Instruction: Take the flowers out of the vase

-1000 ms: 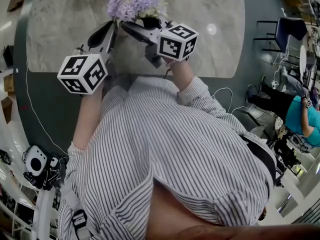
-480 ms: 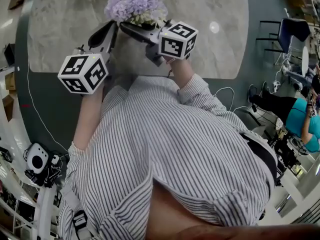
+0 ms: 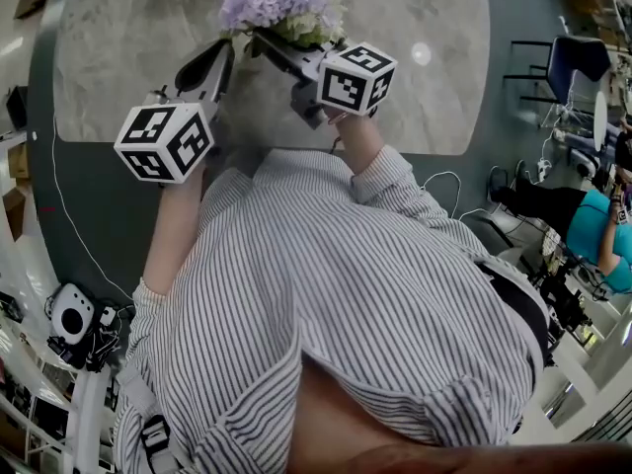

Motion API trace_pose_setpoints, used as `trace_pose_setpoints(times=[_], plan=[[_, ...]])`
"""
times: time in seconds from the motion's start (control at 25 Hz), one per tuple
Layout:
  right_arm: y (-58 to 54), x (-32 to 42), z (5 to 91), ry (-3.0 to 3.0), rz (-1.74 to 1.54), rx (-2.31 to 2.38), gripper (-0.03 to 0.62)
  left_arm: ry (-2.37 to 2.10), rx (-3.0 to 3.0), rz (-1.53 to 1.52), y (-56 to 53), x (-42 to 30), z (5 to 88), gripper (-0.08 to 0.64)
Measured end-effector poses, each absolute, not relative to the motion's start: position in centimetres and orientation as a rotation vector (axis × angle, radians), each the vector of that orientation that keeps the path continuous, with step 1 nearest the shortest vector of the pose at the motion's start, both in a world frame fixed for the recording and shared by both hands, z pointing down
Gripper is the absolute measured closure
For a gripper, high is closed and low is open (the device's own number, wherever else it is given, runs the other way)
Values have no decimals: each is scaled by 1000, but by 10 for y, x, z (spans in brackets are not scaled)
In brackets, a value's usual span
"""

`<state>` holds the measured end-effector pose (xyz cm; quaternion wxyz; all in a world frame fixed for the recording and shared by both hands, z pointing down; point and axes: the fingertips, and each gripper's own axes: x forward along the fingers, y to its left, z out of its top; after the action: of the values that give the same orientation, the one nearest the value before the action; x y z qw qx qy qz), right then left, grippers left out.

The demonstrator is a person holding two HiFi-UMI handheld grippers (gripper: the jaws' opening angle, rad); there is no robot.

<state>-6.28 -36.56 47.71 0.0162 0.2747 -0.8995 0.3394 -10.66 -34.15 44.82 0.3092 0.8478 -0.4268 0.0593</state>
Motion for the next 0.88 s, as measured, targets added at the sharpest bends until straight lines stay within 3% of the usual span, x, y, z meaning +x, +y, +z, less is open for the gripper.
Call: trace_pose_setpoints(times=[0.88], plan=[[-381,-49,418,-2793,906,964,538,-1117,2321,74,-347,-96,418,551]])
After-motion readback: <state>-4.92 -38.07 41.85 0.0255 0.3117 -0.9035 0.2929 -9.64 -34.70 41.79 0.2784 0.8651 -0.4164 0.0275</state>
